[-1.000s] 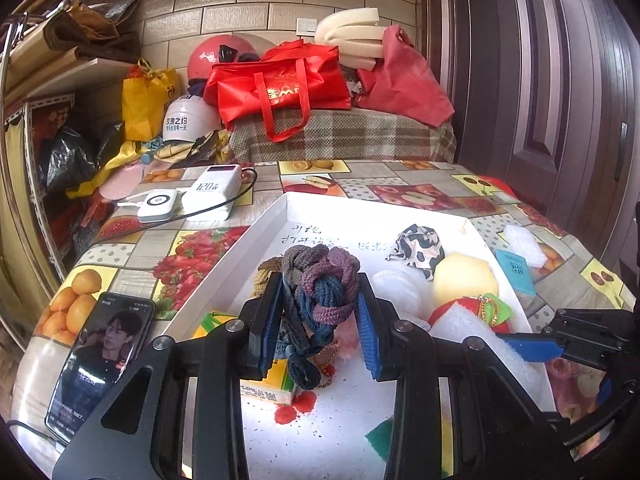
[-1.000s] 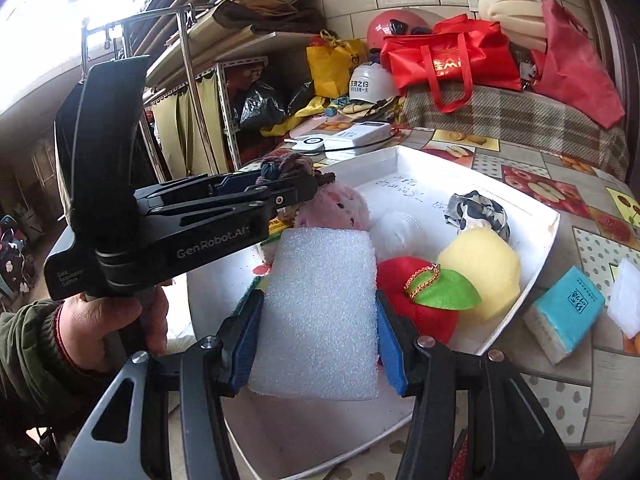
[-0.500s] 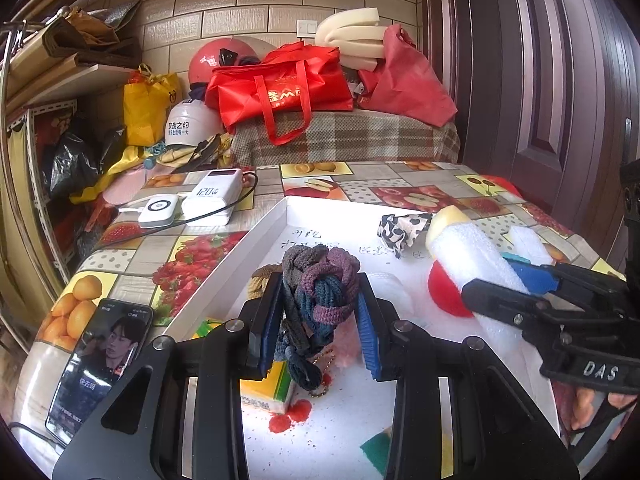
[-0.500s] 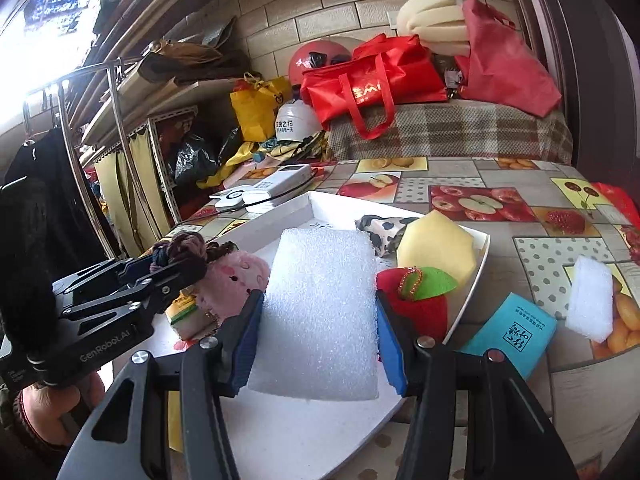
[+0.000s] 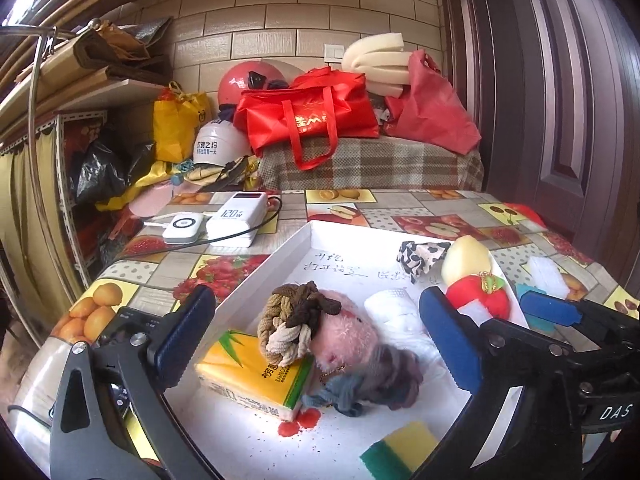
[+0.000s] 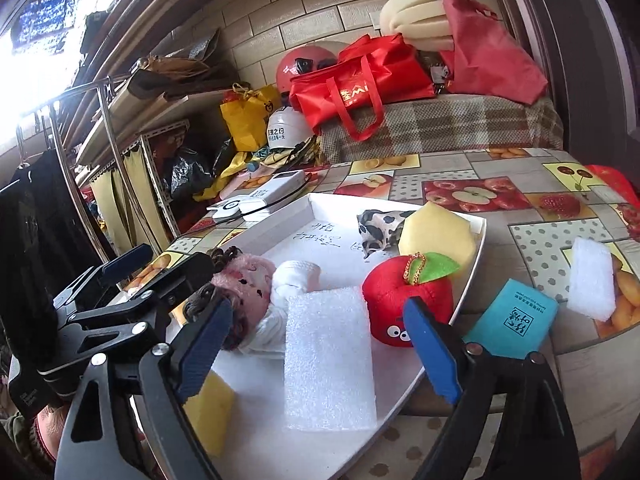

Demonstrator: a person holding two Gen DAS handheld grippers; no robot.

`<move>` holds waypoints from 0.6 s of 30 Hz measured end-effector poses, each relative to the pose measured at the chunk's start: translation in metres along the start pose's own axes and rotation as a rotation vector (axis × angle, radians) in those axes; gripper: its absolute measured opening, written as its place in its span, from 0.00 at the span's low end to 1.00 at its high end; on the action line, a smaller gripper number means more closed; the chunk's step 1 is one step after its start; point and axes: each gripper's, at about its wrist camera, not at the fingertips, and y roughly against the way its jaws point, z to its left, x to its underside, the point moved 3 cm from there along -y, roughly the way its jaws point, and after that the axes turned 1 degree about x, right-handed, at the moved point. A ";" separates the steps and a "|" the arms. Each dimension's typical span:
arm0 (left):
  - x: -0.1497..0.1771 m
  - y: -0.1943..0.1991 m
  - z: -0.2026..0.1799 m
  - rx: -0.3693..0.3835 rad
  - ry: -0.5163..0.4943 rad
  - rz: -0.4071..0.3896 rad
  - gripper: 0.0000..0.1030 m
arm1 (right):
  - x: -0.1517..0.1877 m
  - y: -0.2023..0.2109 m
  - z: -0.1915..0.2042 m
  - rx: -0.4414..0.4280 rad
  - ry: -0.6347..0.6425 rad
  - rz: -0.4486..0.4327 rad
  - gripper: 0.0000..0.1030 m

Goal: Organize soft objects
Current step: 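Open both tools to drop the foam pad and rope into the tray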

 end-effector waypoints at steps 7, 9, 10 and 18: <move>0.000 0.009 0.003 -0.025 0.016 -0.049 1.00 | 0.001 0.006 0.006 0.026 0.036 -0.029 0.93; 0.000 0.009 0.006 -0.032 0.028 -0.049 1.00 | 0.000 0.007 0.003 0.036 0.022 -0.034 1.00; 0.000 0.009 0.005 -0.035 0.028 -0.048 1.00 | 0.000 0.007 0.001 0.030 0.015 -0.034 1.00; 0.000 0.012 0.003 -0.038 0.024 -0.058 1.00 | 0.000 0.009 -0.006 0.033 -0.021 -0.045 1.00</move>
